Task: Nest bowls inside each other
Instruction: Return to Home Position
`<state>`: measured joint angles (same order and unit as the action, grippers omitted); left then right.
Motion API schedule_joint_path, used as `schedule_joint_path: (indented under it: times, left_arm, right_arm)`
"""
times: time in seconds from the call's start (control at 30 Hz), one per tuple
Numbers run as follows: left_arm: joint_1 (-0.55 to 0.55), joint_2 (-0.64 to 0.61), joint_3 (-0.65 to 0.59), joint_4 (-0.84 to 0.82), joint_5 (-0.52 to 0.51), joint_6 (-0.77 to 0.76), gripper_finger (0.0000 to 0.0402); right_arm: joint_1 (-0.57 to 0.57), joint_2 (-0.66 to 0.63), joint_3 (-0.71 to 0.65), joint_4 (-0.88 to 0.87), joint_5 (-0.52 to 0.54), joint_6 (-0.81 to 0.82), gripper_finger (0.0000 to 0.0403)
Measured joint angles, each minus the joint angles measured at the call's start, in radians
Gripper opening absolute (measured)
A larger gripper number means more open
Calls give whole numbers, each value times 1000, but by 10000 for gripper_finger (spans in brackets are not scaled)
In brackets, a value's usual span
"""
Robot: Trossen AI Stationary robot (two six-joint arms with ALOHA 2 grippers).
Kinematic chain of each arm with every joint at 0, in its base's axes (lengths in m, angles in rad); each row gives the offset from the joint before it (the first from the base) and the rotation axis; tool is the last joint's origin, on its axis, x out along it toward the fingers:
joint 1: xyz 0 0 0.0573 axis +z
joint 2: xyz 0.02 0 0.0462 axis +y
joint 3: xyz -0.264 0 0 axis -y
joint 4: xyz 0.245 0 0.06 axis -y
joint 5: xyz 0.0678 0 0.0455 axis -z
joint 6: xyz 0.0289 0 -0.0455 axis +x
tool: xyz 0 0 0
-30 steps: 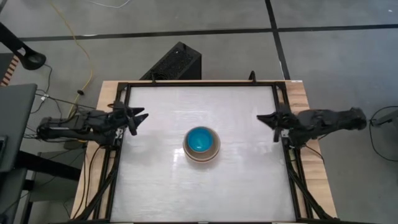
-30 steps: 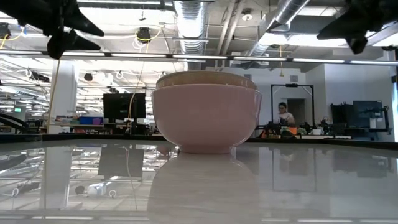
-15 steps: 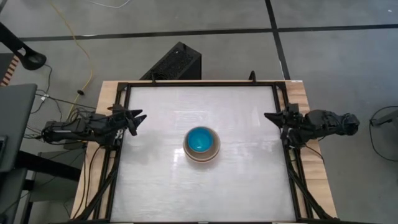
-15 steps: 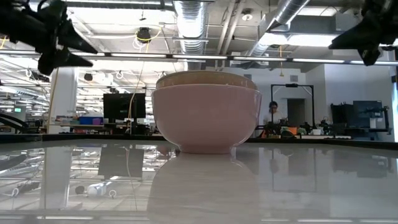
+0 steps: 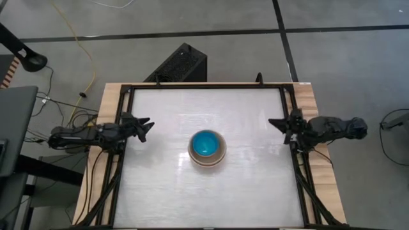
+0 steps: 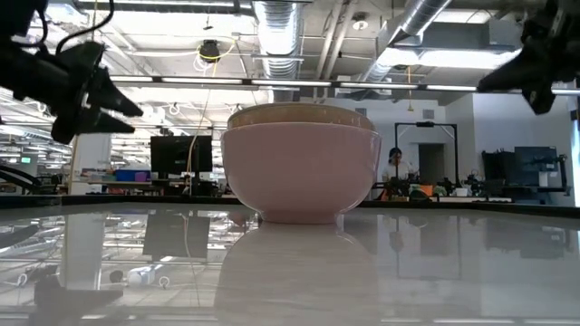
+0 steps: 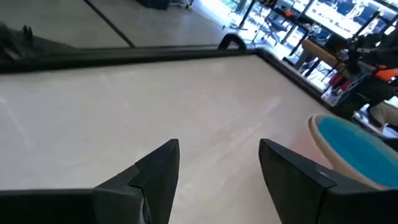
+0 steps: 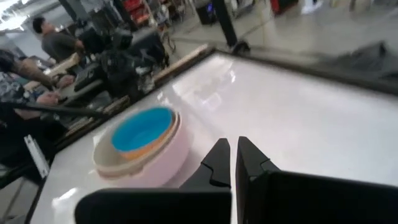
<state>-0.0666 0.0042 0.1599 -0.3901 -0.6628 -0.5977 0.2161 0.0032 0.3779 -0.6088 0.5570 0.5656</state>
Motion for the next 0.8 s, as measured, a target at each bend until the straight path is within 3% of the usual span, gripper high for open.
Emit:
schedule_joint_path:
  times: [0.33,0.8]
  left_arm:
    - [0,0,-27,4,2,-9,210]
    - [0,2,-27,3,11,103,210]
  right_arm:
    - [37,2,-221,282,-32,48,0]
    - [92,31,-273,293,18,96,0]
